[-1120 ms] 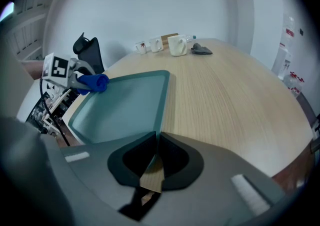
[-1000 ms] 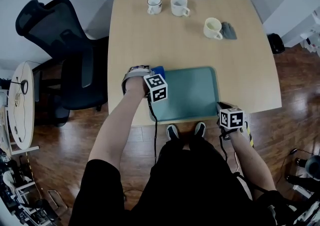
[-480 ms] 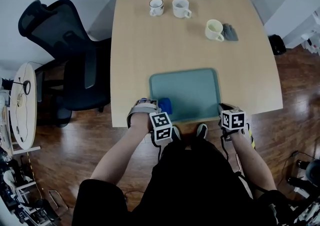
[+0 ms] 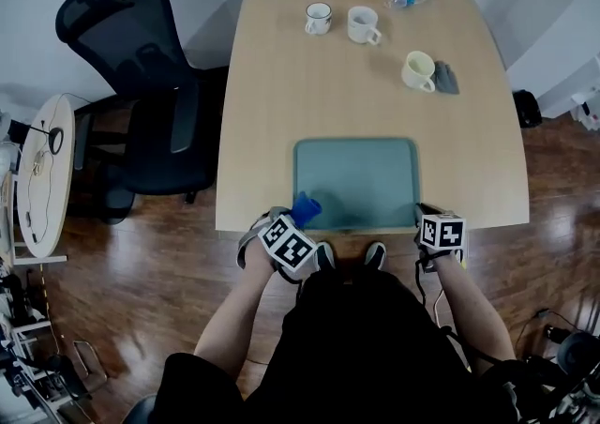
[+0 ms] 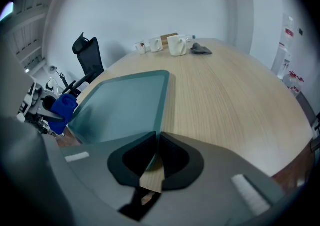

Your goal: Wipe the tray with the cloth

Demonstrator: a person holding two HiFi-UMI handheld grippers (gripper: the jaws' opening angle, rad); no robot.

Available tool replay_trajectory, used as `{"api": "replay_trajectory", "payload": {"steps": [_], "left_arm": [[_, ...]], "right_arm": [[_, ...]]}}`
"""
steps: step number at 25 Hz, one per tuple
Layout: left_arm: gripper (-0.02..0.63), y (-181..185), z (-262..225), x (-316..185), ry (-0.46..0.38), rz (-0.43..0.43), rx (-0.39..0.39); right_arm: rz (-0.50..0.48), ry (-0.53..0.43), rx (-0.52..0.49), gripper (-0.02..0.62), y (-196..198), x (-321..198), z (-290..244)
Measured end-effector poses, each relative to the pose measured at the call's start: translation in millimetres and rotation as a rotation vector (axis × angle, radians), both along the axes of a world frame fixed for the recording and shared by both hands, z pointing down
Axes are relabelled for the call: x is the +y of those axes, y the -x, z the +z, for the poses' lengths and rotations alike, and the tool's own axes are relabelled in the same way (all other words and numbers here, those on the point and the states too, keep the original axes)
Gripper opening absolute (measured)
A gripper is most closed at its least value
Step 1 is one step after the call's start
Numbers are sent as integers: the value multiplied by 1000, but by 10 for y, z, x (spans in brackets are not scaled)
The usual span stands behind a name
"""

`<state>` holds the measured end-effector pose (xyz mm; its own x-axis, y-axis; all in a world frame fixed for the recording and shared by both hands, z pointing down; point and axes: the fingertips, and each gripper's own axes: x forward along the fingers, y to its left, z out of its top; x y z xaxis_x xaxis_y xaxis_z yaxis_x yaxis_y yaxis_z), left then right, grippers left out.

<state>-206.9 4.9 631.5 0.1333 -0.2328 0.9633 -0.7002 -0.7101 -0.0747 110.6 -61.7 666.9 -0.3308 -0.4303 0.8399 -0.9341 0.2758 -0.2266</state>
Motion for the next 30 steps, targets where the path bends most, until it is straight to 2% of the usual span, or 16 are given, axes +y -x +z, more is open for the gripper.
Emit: {"api": "replay_trajectory", "payload": {"steps": [2, 4, 6, 8, 10, 12, 15, 19, 24, 30], "left_arm": [[144, 295, -126, -204, 8, -285, 117], [144, 463, -174, -326, 40, -487, 249], [144, 630, -151, -398, 70, -608, 322], [144, 847, -99, -444, 94, -680, 325], [147, 966, -29, -455, 124, -708, 314], [156, 1004, 45, -442, 149, -701, 291], [187, 1016, 90, -437, 148, -698, 274], [251, 1026, -114, -491, 75, -734, 328], [252, 995, -467, -433, -11, -690, 384], [252, 966, -621, -176, -84, -681, 396]], "right_arm": [[18, -5, -38, 26, -2, 7, 11], [33, -10, -63, 26, -13, 20, 17], [32, -20, -50, 26, -16, 18, -3], [22, -29, -27, 28, 8, 8, -33], [22, -30, -14, 29, 6, 12, -48], [27, -38, -13, 29, 3, 20, -72], [36, -57, 11, 28, -16, 50, -133], [82, -101, 25, 28, -107, 77, -326], [151, -155, -4, 28, -201, 206, -611], [157, -196, -42, 28, -11, 514, -860]]}}
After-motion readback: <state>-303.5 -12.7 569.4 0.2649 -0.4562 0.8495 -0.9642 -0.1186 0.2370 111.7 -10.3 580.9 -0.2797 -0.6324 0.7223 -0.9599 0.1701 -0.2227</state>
